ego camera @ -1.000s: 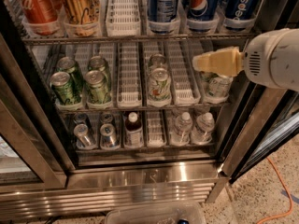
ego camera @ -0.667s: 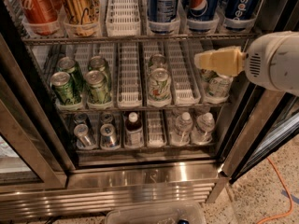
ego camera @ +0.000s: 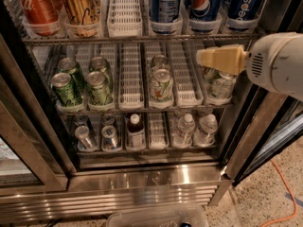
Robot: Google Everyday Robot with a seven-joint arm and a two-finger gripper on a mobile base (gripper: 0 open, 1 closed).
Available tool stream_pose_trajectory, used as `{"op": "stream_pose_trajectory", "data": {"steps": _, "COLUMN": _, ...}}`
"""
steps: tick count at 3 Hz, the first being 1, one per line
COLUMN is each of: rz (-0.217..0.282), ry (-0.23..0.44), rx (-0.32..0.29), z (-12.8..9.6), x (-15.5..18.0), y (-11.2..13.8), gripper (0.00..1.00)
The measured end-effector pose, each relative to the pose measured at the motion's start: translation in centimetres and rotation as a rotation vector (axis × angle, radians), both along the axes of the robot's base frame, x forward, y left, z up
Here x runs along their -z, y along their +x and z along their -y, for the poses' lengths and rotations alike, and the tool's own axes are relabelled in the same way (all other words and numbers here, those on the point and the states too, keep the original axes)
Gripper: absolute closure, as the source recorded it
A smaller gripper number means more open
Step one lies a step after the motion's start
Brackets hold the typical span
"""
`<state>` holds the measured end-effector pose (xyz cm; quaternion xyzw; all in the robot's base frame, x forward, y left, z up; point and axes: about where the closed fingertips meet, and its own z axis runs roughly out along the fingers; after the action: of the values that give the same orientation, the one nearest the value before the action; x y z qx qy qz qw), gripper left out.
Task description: Pick pepsi can from top shelf of fridge
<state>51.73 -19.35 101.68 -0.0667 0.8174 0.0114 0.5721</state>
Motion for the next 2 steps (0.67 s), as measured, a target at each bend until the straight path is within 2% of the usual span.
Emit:
{"op": "stream_pose_trajectory", "data": {"steps": 1, "rz": 0.080, "ry": 0.042, "rx": 0.040, "z": 0.2, "x": -1.6, "y": -0.9, "gripper": 0.00}}
{"op": "stream_pose_trajectory", "data": {"steps": 2, "rz": 0.186, "ry": 0.060, "rx": 0.073, "z": 0.7, "x": -4.5, "y": -2.5, "gripper": 0.00}}
